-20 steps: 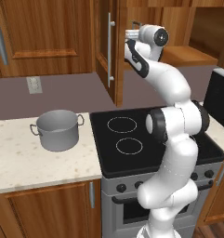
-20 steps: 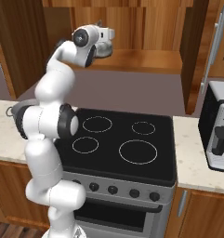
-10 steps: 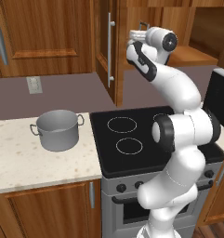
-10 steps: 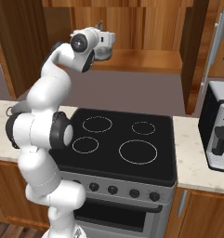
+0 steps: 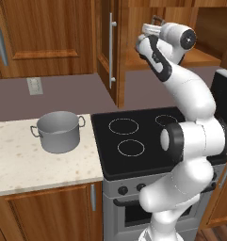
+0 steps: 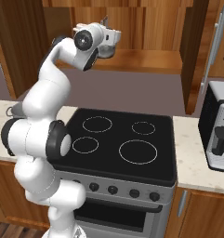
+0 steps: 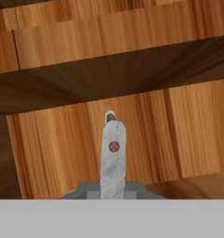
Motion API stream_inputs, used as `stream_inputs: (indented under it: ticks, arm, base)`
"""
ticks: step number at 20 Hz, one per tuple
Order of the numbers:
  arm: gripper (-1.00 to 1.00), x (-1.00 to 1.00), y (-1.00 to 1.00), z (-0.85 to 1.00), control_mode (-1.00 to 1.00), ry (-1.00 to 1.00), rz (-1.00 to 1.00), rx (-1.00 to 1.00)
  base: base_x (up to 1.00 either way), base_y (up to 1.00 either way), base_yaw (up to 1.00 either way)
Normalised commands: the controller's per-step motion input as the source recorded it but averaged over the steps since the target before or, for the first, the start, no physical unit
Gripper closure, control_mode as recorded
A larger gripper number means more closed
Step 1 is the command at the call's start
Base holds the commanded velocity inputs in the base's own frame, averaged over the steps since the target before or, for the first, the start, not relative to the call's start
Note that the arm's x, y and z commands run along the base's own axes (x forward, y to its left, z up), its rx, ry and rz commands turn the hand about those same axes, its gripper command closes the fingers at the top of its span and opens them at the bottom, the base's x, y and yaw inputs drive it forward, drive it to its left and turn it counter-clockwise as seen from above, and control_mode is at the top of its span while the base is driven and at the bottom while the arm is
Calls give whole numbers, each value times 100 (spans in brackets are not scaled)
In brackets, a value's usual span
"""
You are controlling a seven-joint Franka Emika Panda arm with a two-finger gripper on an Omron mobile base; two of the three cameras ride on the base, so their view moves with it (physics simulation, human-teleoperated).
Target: Pick the kettle from the cabinet and place it on a stove burner. Then pick the pot from the counter and place it on another stove burner. Finally, turn both burners on.
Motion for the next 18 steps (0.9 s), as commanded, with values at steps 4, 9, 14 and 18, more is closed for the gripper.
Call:
stream_inputs:
  ticks: [4,9,14,18]
  arm:
    - [100,-70,-23,14,-100,-7,1,6]
    - [100,-87,-25,2,-100,-8,4,4]
    - [100,-85,-22,0,-100,-7,3,4]
    - [100,-80,-17,0,-100,-3,3,3]
  base:
    - [0,0,0]
    - [0,0,0]
    - [0,0,0]
    - [0,0,0]
